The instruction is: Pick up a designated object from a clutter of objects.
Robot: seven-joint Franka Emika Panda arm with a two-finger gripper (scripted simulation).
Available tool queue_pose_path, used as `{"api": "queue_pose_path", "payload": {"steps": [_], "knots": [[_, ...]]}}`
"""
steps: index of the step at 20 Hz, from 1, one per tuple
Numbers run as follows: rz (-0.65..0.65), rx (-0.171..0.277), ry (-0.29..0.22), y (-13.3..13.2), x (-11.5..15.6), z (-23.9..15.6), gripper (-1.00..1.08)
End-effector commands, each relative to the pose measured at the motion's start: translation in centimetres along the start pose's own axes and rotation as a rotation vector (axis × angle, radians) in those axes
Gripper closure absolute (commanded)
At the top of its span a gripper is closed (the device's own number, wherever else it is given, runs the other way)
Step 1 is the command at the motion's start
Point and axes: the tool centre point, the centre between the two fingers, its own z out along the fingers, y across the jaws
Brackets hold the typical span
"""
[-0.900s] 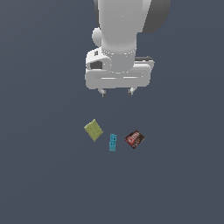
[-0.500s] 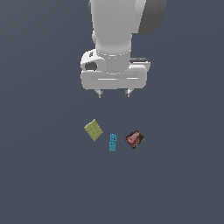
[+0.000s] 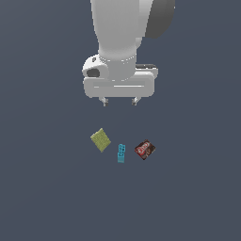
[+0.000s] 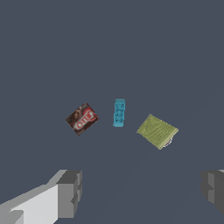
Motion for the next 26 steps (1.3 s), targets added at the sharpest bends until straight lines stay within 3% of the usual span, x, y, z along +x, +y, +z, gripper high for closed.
{"api": "queue_pose_path", "payload": {"steps": [1,9,17,26], "knots": [[0.003,-0.001,-0.001,0.0,0.3,0.7,-0.92],[0.023,-0.010,0.000,0.1,2.1,5.6,-0.92],[0.054,-0.024,0.002,0.1,4.1,14.4,-0.92],[0.078,-0.033,0.004,0.1,4.5,22.3,-0.92]]}}
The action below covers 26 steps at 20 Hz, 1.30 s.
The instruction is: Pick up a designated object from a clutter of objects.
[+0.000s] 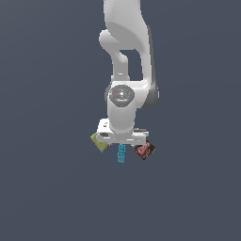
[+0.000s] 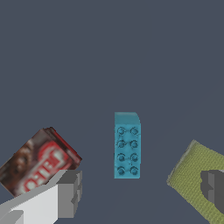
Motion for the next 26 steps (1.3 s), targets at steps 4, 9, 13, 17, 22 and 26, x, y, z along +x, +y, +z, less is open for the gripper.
{"api": "queue_pose_path", "payload": {"steps": [4,9,13,17,22,26], "knots": [[0.009,-0.003,0.003,-0.1,-0.1,2.9,-0.92],[0.011,-0.003,0.003,-0.1,-0.1,3.7,-0.92],[0.010,-0.003,0.001,-0.1,-0.2,3.9,-0.92],[0.010,-0.003,0.001,-0.1,-0.2,5.2,-0.92],[0.011,-0.003,0.003,-0.1,-0.2,7.7,-0.92],[0.011,-0.003,0.003,-0.1,-0.2,8.6,-0.92]]}}
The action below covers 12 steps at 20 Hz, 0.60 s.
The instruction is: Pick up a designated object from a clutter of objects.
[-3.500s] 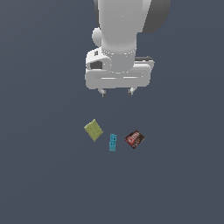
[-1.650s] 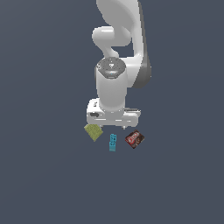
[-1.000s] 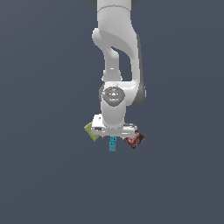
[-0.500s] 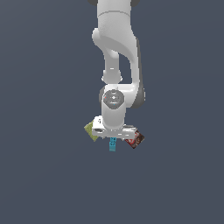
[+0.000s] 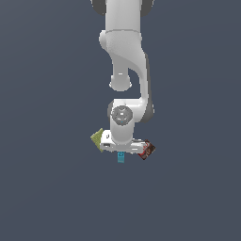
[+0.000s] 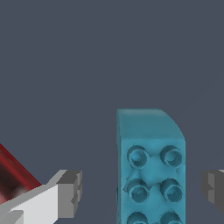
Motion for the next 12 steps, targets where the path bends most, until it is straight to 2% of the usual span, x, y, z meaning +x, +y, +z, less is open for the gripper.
{"api": "queue_pose_path", "payload": {"steps": [1,2,3,12], "knots": [[0.000,0.000,0.001,-0.01,0.10,0.37,-0.92],[0.000,0.000,0.001,-0.02,0.10,0.40,-0.92],[0.000,0.000,0.001,-0.02,0.10,0.40,1.08],[0.000,0.000,0.001,-0.02,0.10,0.40,1.08]]}}
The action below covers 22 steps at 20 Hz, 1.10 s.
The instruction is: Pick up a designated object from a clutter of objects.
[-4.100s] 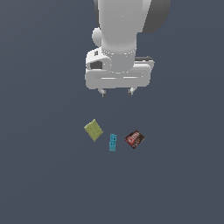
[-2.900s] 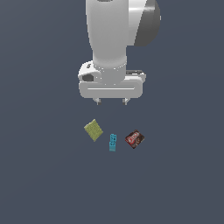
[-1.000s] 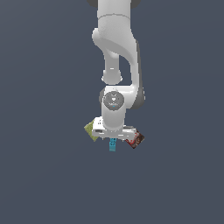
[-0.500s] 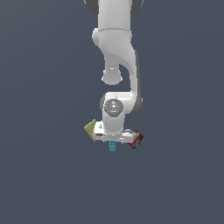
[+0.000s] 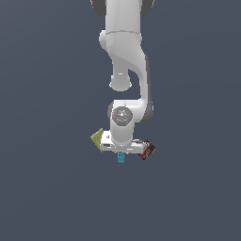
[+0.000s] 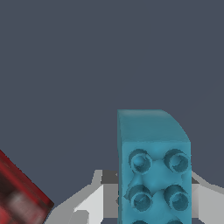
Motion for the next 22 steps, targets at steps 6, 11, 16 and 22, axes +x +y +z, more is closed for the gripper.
{"api": "queue_pose_path", "payload": {"steps": [6,11,16,22], "knots": [[0.000,0.000,0.001,0.1,0.0,-0.7,1.08],[0.000,0.000,0.001,0.4,-0.2,-2.7,1.08],[0.000,0.000,0.001,1.0,-0.4,-6.1,1.08],[0.000,0.000,0.001,1.9,-0.7,-12.1,1.08]]}}
